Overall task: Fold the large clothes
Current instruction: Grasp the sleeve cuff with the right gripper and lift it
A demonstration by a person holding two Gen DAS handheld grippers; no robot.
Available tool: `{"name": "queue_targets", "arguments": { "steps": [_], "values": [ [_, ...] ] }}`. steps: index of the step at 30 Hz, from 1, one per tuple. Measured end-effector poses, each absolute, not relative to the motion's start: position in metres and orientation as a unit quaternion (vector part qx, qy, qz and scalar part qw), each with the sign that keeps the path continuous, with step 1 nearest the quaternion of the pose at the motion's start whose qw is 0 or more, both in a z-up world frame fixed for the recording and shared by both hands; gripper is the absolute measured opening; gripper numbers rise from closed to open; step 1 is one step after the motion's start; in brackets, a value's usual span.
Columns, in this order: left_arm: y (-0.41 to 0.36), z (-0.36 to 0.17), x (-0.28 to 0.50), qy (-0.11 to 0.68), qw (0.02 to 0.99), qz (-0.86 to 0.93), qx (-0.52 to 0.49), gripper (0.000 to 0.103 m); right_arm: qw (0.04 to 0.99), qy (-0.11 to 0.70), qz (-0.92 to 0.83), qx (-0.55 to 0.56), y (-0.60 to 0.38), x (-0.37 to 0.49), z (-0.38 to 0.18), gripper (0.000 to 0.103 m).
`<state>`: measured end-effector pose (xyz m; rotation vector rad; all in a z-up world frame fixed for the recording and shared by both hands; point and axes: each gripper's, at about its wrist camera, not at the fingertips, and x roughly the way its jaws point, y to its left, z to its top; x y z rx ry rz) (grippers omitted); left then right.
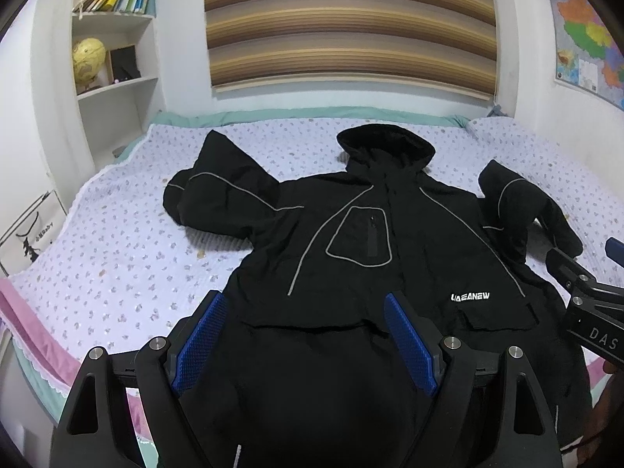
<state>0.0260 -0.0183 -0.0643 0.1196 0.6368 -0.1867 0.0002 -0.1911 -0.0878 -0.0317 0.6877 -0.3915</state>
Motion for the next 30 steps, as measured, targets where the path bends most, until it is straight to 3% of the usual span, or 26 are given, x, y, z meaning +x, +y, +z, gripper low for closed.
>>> {"name": "queue_targets", "arguments": {
  "steps": [10, 15, 20, 23, 25, 30],
  "values": [
    [-0.061, -0.041, 0.045, 0.302, 0.940, -0.139, 0.078, 0.084, 0.916, 0.331, -0.225, -0.011, -0.232, 0.004, -0.090, 0.103],
    [-0.105, -0.022, 0.075, 0.323, 0.920, -0.216, 0.053, 0.085, 0.900, 0.349, -0.256, 0.057, -0.312, 0.007, -0.091, 0.103],
    [-0.169, -0.017, 0.101, 0.309, 0.917, -0.232, 0.103, 0.085, 0.893, 0.345, -0.271, 0.103, -0.393, 0.004, -0.089, 0.103],
    [-0.202, -0.024, 0.125, 0.324, 0.906, -0.250, 0.106, 0.085, 0.887, 0.348, -0.277, 0.126, -0.439, 0.004, -0.091, 0.103],
    [-0.220, -0.033, 0.143, 0.338, 0.897, -0.265, 0.102, 0.085, 0.881, 0.353, -0.278, 0.145, -0.470, 0.003, -0.096, 0.096],
    [-0.276, -0.086, 0.196, 0.371, 0.879, -0.279, 0.109, 0.085, 0.858, 0.366, -0.259, 0.251, -0.548, 0.001, -0.123, 0.093]
  ]
}}
